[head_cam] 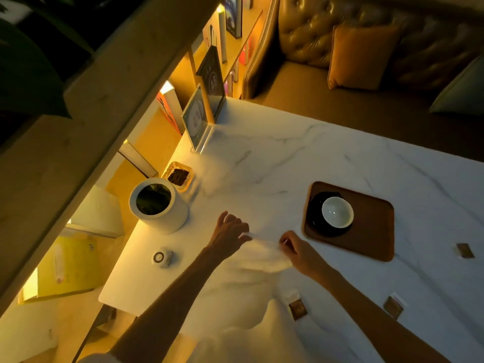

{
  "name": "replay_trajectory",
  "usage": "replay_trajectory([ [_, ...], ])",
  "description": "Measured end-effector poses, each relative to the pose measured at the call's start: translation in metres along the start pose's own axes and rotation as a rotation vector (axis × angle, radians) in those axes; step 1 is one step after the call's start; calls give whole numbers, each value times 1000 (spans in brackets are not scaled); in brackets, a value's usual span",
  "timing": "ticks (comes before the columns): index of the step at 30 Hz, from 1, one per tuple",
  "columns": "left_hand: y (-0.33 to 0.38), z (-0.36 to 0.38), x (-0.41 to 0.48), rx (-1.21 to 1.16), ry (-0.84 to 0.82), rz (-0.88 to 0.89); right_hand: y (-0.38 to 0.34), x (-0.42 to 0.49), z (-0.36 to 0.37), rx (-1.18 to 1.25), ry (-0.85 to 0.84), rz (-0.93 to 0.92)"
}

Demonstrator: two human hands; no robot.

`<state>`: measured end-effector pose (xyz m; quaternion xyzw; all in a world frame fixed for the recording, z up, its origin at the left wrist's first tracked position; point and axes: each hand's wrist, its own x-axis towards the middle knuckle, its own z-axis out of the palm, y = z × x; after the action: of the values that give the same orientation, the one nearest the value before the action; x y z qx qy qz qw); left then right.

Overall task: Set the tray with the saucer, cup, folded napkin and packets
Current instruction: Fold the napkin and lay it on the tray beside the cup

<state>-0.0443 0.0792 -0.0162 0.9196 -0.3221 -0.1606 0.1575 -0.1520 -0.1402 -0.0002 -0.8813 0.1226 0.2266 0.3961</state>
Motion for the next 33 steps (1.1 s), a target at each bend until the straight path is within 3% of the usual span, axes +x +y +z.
replay_trajectory([
  [3, 2, -50, -6, -66, 221, -21, -6, -14, -47, -5, 44, -124],
  [6, 16, -104, -10, -84, 318, -14, -25, -34, -92, 64, 23, -183],
  [13, 112, -219, -20, -202, 114, 237, -141, -61, -133, -129, 219, -556],
  [17, 148, -269, -31, -197, 183, 288, -182, -69, -154, -108, 326, -541],
  [21, 150, -307, -42, -167, 269, 253, -186, -98, -197, -169, 343, -584],
  [26, 149, -324, -46, -166, 199, 193, -180, -145, -252, -185, 393, -639],
  [33, 175, -361, -51, -464, 204, 257, -183, -199, -321, 61, 442, -757],
])
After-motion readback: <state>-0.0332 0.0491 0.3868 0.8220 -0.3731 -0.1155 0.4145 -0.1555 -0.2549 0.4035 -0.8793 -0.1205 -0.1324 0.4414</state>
